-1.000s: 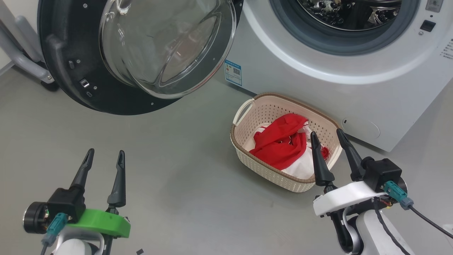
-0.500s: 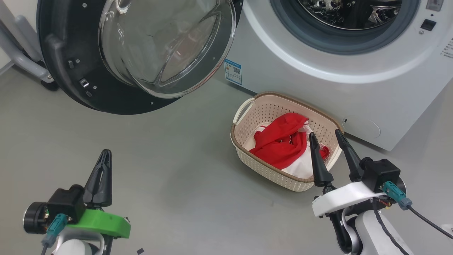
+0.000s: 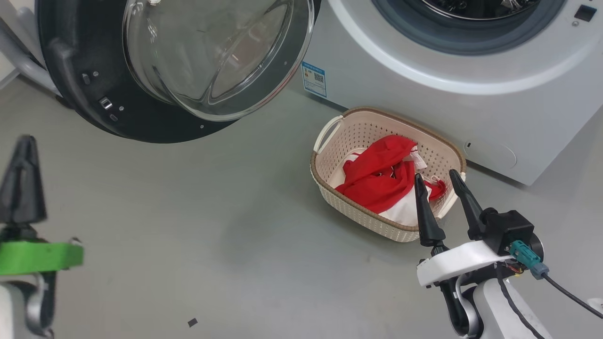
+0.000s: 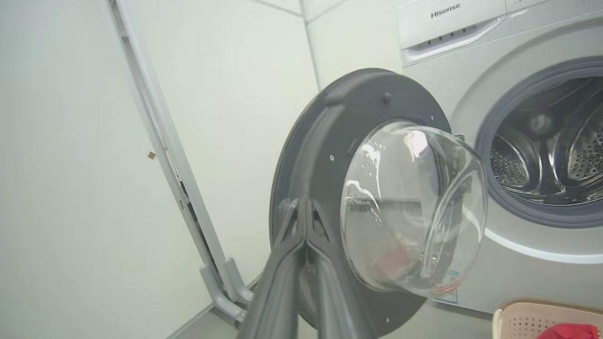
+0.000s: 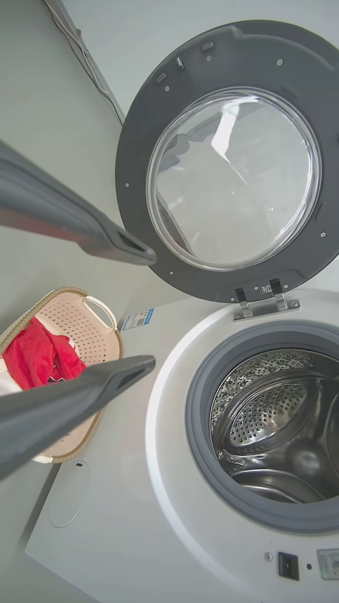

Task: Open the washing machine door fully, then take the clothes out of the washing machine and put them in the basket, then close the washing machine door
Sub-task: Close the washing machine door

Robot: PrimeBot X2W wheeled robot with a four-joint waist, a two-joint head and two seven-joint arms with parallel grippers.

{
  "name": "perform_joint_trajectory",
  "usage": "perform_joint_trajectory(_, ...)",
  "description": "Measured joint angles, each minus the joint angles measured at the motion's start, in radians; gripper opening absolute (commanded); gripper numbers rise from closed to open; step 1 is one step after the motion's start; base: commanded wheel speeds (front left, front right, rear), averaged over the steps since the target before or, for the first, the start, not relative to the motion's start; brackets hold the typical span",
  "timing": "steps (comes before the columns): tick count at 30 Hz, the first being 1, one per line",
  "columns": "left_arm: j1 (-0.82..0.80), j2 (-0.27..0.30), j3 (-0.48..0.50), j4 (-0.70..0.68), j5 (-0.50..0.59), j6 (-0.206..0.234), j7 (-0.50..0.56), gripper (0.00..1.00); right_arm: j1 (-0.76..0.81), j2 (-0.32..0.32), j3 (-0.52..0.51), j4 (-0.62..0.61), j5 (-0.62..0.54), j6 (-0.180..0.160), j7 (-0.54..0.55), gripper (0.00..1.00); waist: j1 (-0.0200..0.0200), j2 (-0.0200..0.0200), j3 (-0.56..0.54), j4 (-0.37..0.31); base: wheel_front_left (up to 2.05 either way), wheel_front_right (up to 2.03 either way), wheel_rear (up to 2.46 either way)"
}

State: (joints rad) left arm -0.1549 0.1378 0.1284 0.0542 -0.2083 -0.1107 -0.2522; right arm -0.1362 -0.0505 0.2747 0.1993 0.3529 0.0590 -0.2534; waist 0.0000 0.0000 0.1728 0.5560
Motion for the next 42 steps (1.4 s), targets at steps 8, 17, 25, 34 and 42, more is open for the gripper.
perform_joint_trajectory(8, -0.15, 0.192, 0.16, -0.055, -0.03, -0.002, -0.006, 0.0, -0.023, -0.015, 0.021, -0.008, -0.038, -0.009, 0.008, 1.0, 0.0001, 0.0, 0.056, -0.005, 0.0, 0.0, 0.0)
perform_joint_trajectory(17, -0.313, 0.271, 0.313, 0.131, -0.322, -0.01, 0.062, 0.0, -0.075, -0.016, 0.051, -0.024, -0.057, -0.009, 0.021, 1.0, 0.0001, 0.0, 0.112, -0.042, 0.0, 0.0, 0.0)
perform_joint_trajectory(25, -0.483, 0.291, 0.425, 0.382, -0.583, -0.01, 0.239, 0.0, -0.098, -0.016, 0.061, -0.024, -0.066, -0.008, 0.031, 1.0, 0.0001, 0.0, 0.151, -0.089, 0.0, 0.0, 0.0)
perform_joint_trajectory(34, -0.642, 0.338, 0.53, 0.609, -0.723, 0.044, 0.405, 0.0, -0.127, -0.016, 0.085, -0.022, -0.083, -0.007, 0.04, 1.0, 0.0001, 0.0, 0.186, -0.135, 0.0, 0.0, 0.0)
perform_joint_trajectory(42, -0.726, 0.37, 0.594, 0.742, -0.797, 0.129, 0.507, 0.0, -0.139, -0.016, 0.092, -0.018, -0.083, -0.007, 0.041, 1.0, 0.0001, 0.0, 0.203, -0.164, 0.0, 0.0, 0.0)
